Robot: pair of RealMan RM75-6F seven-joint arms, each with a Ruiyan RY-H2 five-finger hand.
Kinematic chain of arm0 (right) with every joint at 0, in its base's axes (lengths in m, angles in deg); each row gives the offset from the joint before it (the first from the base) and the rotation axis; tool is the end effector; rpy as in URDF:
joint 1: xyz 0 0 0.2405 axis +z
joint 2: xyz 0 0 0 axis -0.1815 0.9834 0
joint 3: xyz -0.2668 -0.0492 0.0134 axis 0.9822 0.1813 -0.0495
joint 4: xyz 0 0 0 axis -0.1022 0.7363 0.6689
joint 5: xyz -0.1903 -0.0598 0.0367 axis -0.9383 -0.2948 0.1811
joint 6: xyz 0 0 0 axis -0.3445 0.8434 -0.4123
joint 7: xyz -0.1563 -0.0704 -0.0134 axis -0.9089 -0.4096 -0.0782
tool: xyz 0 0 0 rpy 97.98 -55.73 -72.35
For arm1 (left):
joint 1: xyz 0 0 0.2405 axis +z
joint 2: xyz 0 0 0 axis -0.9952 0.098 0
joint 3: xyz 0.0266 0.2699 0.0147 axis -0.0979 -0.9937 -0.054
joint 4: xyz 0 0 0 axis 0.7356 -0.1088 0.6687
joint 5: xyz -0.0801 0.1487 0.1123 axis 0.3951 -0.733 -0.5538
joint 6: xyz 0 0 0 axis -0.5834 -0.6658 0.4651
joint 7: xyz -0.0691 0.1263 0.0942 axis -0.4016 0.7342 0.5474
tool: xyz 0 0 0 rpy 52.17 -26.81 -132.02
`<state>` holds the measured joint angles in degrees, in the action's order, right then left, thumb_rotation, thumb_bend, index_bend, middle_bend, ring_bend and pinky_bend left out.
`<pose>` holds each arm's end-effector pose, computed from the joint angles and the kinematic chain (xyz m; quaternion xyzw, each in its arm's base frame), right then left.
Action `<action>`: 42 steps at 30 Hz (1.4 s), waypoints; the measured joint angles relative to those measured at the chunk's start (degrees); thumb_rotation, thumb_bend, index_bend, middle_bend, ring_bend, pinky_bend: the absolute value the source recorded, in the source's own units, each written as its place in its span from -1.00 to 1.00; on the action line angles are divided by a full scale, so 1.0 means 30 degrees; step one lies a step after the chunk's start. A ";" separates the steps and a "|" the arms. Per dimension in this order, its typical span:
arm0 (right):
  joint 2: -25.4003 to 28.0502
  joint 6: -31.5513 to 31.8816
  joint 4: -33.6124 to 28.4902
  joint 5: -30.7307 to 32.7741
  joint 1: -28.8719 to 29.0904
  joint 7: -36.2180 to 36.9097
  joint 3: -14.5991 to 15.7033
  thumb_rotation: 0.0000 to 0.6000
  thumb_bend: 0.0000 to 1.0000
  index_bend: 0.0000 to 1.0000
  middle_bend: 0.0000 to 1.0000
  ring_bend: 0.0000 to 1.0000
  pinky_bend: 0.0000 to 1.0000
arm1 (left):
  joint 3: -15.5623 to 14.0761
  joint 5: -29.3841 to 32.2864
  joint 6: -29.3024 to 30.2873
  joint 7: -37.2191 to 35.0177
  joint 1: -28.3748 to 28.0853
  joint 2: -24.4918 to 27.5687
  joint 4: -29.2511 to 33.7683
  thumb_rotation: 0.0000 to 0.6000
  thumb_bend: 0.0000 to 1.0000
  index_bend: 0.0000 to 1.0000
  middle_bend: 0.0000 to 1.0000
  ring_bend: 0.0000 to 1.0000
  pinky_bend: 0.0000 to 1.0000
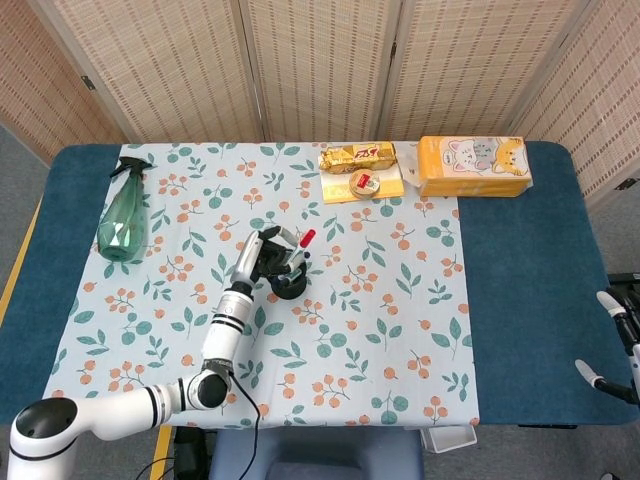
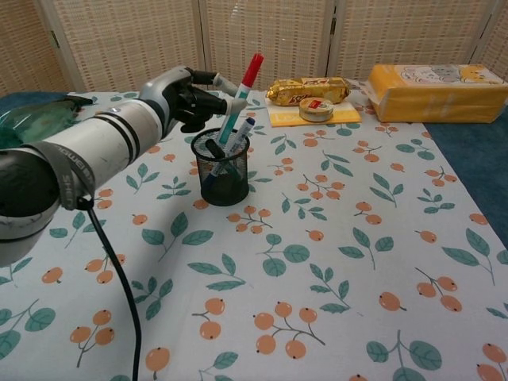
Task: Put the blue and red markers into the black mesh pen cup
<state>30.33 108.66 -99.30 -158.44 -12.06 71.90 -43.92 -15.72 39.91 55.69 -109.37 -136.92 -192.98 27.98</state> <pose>-0.3371 -0.1687 0.2303 0.5712 -0.3843 0.4191 0.5920 -0.0717 0.4340 -0.0596 -0.4032 -0.6764 -0.5732 0.2267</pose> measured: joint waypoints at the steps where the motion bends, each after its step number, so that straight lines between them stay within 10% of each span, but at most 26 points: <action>1: -0.0007 0.0056 -0.0003 -0.0020 -0.0023 -0.0003 0.0003 1.00 -0.61 -0.87 -0.87 -0.94 -1.00 | -0.0081 -0.0258 -0.0261 -0.0154 0.0074 -0.0040 -0.0181 1.00 -0.36 -0.25 1.00 0.89 0.99; 7: -0.0032 0.0180 0.0059 -0.0018 -0.0094 -0.0020 -0.0007 1.00 -0.61 -0.87 -0.87 -0.94 -1.00 | -0.0339 -0.1350 -0.0786 -0.0285 0.0380 0.0048 -0.0625 1.00 -0.60 -0.72 1.00 0.83 0.94; 17: -0.0079 0.0103 -0.0019 0.0061 -0.0074 -0.0233 -0.0036 1.00 -0.61 -0.87 -0.87 -0.94 -1.00 | -0.1094 -0.3125 0.0366 0.1264 0.1906 0.2931 0.2670 1.00 -0.67 -0.85 0.91 0.67 0.85; 31: -0.0486 -0.0809 -0.0670 0.0502 0.0313 -0.2017 -0.0126 1.00 -0.61 -0.87 -0.86 -0.94 -1.00 | -0.7679 -0.9747 0.5520 1.1409 0.8449 1.5349 1.1258 1.00 -0.74 -1.00 -0.71 -0.72 -0.05; 36: -0.0607 -0.1121 -0.0769 0.0978 0.0437 -0.2469 -0.0279 1.00 -0.61 -0.87 -0.85 -0.94 -1.00 | -0.9837 -1.0793 0.7529 1.4224 1.1054 1.5726 1.0627 1.00 -0.75 -1.00 -1.00 -0.86 -0.07; 42: -0.0793 -0.1753 -0.0872 0.1364 0.0723 -0.3194 -0.0397 1.00 -0.61 -0.87 -0.81 -0.94 -1.00 | -1.0088 -1.1670 1.1166 1.4797 1.3337 1.3932 0.6024 1.00 -0.75 -1.00 -1.00 -0.96 -0.16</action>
<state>27.95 103.40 -101.91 -154.35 -9.89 62.32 -45.11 -45.99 4.90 89.18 -64.98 -96.91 -151.18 46.05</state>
